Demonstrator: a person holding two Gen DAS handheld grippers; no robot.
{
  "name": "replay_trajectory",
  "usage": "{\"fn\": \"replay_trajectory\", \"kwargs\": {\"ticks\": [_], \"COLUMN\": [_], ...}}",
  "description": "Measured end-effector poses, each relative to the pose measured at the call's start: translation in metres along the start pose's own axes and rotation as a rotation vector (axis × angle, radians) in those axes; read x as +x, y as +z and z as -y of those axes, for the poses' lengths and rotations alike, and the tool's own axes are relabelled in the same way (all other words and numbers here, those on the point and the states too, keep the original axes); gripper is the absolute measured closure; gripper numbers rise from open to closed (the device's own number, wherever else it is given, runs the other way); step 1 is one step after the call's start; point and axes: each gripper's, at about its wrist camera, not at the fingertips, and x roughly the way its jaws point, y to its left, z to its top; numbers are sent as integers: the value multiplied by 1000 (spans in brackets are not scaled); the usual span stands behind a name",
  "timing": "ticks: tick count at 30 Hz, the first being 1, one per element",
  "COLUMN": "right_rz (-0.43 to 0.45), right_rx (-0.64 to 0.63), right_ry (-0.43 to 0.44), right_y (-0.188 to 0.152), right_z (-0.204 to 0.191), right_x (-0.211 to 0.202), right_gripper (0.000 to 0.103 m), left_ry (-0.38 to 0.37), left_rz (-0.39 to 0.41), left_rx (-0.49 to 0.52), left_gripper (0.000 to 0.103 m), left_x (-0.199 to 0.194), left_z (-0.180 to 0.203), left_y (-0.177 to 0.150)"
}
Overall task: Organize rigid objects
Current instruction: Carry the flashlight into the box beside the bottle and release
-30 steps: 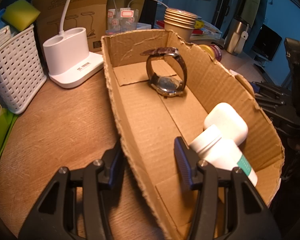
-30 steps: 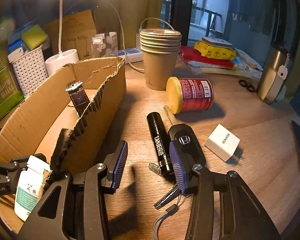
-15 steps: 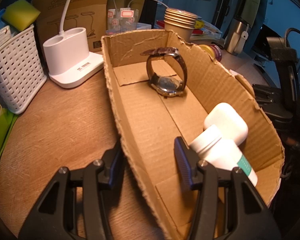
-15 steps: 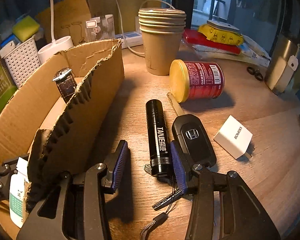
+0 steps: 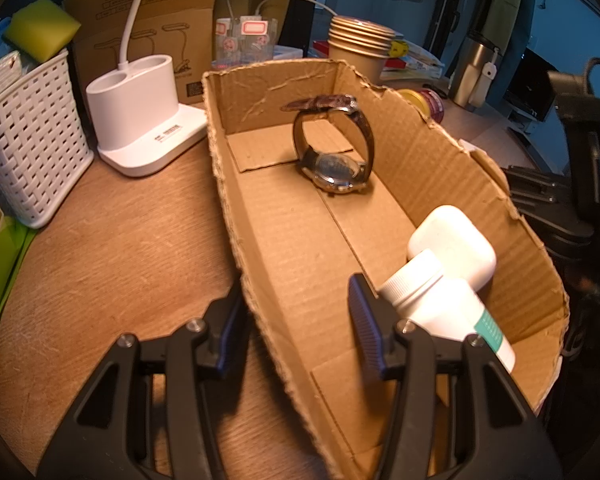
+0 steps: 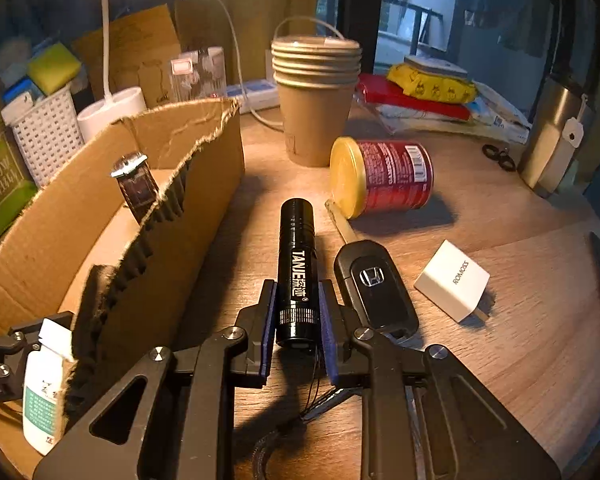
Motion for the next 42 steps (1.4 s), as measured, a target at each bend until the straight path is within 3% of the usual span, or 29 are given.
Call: {"fn": "replay_trajectory", "kwargs": {"ticks": [12, 27, 42], "right_rz": [56, 171, 216], "right_rx": [-1, -32, -86], "right_ry": [4, 8, 41], "right_y": [0, 11, 14], "right_z": [-2, -15, -37], "right_x": [-20, -73, -95], "right_gripper": [81, 81, 81], "left_ry": [0, 0, 0], "left_rz": [0, 0, 0], "left_rx": [0, 0, 0], "left_gripper": [52, 52, 52], "left_x": [0, 0, 0], "left_z": [0, 0, 0], "left_y": [0, 0, 0]}}
